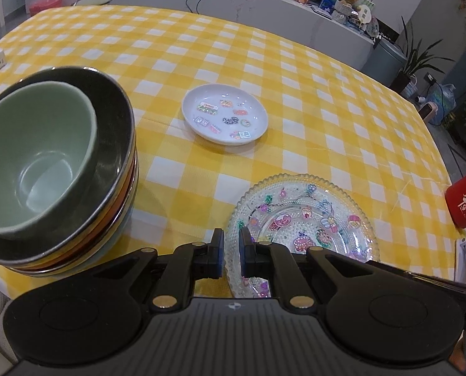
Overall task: Organize plates and bowls
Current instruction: 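Carry the glass plate with both tools and lower it onto the 'Fruity' plate, then open both tools and lift them off the glass plate, then move both tools to the small white sticker plate, then close both tools on the rim of the small sticker plate, then carry the sticker plate with both tools and lower it onto the glass plate, then open both tools and lift them off the sticker plate, then move both tools to the nested bowl stack, then close both tools on the rim of the bowl stack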
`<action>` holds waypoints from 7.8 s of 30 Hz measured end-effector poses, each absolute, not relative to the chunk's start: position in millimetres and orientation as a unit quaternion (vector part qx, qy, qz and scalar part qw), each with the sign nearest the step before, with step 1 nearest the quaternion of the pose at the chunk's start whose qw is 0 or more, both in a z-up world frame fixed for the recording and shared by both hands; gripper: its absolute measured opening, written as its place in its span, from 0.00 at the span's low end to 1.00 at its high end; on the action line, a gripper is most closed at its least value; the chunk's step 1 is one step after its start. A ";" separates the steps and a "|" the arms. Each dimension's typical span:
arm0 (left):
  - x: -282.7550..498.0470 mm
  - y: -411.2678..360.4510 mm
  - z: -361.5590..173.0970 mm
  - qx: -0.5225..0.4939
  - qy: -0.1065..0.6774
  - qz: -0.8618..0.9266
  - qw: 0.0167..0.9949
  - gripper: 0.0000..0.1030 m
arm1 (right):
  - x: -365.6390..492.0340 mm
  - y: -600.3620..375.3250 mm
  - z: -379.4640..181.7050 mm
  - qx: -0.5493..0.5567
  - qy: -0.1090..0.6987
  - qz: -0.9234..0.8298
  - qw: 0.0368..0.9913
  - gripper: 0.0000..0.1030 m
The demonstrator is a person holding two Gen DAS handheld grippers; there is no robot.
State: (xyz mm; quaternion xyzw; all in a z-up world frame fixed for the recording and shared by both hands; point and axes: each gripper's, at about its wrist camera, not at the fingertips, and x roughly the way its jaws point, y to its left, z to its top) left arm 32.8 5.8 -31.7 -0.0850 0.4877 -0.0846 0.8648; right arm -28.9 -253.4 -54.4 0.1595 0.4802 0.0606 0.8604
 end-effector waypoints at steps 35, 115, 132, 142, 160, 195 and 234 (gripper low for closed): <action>24.5 -7.2 -8.5 -0.044 0.428 -0.114 0.896 0.20 | -31.4 -254.1 -48.1 0.132 0.449 0.065 0.881 0.51; 191.9 10.6 -2.2 0.030 0.591 -0.202 0.780 0.02 | 102.9 -214.0 -43.8 0.283 0.480 0.048 0.829 0.00; 78.6 -14.9 -8.0 -0.032 0.594 -0.190 0.781 0.02 | -11.8 -255.5 -36.6 0.291 0.474 0.024 0.831 0.00; 68.9 -6.8 -32.0 -0.081 0.603 -0.154 0.778 0.03 | -19.4 -258.0 -50.4 0.296 0.466 0.024 0.834 0.03; 65.7 -9.2 -32.4 -0.065 0.588 -0.146 0.793 0.06 | -20.4 -246.1 -55.1 0.248 0.462 0.017 0.852 0.06; 23.6 135.0 78.0 -0.071 0.416 -0.020 0.906 0.65 | -26.4 -141.8 17.6 0.218 0.409 0.109 0.879 0.82; 50.8 206.9 -23.0 -0.276 0.509 -0.048 0.814 0.64 | 38.8 -74.7 -53.1 0.316 0.520 0.115 0.785 0.59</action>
